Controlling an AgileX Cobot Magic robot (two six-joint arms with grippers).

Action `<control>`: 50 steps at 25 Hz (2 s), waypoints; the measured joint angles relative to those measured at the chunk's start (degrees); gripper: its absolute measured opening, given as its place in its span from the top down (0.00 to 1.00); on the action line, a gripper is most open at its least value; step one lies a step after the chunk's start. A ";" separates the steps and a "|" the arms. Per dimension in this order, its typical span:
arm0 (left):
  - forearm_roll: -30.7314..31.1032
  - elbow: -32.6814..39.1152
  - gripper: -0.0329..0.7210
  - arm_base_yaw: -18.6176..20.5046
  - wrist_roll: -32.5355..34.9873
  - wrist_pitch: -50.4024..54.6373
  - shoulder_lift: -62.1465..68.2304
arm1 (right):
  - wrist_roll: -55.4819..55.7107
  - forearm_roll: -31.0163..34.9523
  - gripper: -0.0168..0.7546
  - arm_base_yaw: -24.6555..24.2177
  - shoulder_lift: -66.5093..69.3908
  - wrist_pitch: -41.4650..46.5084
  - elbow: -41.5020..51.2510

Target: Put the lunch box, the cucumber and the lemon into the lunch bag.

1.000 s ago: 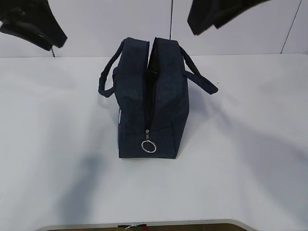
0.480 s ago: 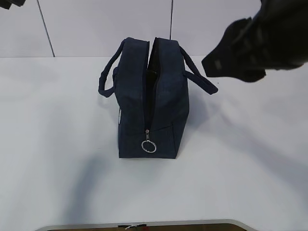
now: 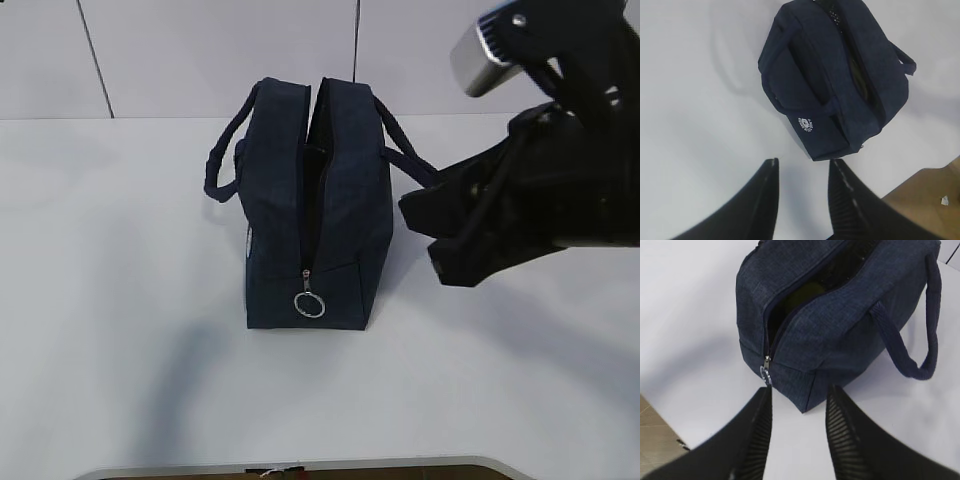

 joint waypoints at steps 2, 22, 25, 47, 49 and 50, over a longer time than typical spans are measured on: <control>-0.10 0.00 0.64 0.00 0.00 0.00 0.00 | 0.00 -0.21 0.59 0.00 1.62 -1.87 0.03; -0.88 0.00 0.64 0.00 -0.36 0.10 0.00 | -0.12 2.79 0.59 0.00 20.41 -57.16 19.18; -0.88 0.00 0.64 0.00 -0.36 0.10 0.00 | -0.12 3.05 0.59 0.00 24.28 -60.50 19.17; -0.88 0.00 0.64 0.00 -0.36 0.10 0.00 | -0.12 6.08 0.59 0.00 41.84 -75.46 19.17; -0.88 0.00 0.64 0.00 -0.36 0.10 0.00 | -0.12 6.22 0.59 0.00 42.24 -75.99 19.17; -0.88 0.00 0.64 0.00 -0.36 0.10 0.00 | -0.12 6.22 0.59 0.00 42.37 -76.11 19.17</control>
